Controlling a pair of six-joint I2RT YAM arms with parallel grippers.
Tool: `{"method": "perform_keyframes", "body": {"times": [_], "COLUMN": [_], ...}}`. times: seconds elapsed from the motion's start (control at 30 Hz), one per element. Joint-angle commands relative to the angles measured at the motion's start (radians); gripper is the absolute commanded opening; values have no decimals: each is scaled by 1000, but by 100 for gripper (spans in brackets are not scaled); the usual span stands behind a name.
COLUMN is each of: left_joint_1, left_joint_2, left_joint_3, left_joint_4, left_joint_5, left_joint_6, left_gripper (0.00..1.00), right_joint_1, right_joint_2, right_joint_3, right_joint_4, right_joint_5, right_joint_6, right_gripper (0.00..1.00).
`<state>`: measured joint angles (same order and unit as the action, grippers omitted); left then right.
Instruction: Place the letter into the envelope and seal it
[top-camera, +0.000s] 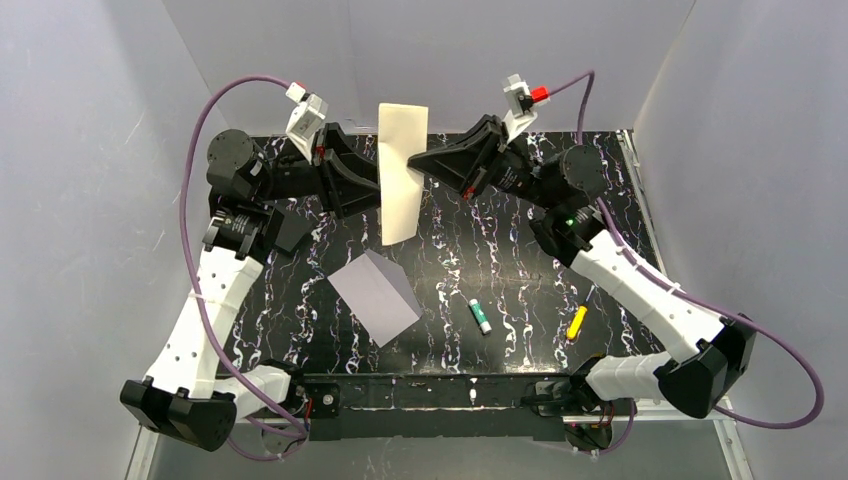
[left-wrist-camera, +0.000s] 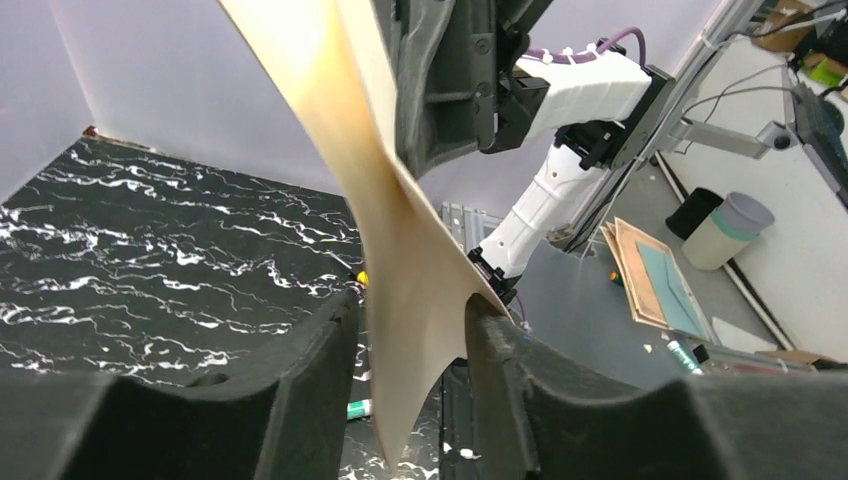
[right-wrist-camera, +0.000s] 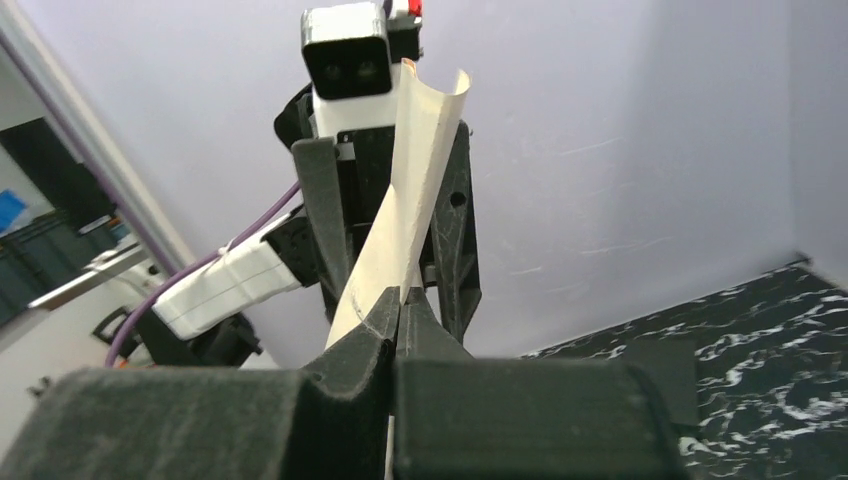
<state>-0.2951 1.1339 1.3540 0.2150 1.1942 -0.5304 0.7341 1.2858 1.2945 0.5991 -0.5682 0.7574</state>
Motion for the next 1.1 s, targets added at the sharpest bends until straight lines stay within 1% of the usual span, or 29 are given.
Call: {"method": "perform_keyframes", "body": {"times": [0.0,0.1,0.2,0.27,0.3,0.4,0.5,0.53,0.63,0.77,0.87,0.93,1.07], "left_joint_1": [33,73,103,107,106,107,104,99,87,70,56,52,43], "left_joint_2": [-14,-30,-49,-59,-59,-43,-35,-30,-16,27,58,68,70], "left_joint_3": [-23,-49,-71,-60,-52,-42,-52,-57,-85,-113,-136,-150,-165], "left_joint_4": [22,4,-57,-155,-199,-208,-122,-70,40,122,190,236,250], "left_joint_5": [10,-20,-84,-192,-253,-414,-471,-488,-539,-599,-605,-602,-606], "left_joint_6": [15,36,99,172,184,69,-98,-156,-295,-476,-580,-634,-698], "left_gripper": [49,65,80,85,88,91,93,93,95,97,98,98,98], "right_joint_1": [-1,-1,-1,-1,-1,-1,0,-1,0,1,1,1,1], "right_joint_2": [-56,-88,-127,-136,-136,-116,-83,-69,-28,26,47,62,89], "right_joint_3": [-7,-24,-50,-66,-72,-93,-106,-106,-80,-56,-70,-80,-73], "right_joint_4": [-38,-91,-118,-114,-107,-62,0,21,44,87,135,189,264], "right_joint_5": [148,266,429,536,593,771,929,959,1007,970,959,958,938], "right_joint_6": [-111,-180,-231,-230,-221,-146,-44,-7,103,218,307,335,364], "right_gripper": [1,1,1,1,1,1,1,1,1,1,1,1,1]}}
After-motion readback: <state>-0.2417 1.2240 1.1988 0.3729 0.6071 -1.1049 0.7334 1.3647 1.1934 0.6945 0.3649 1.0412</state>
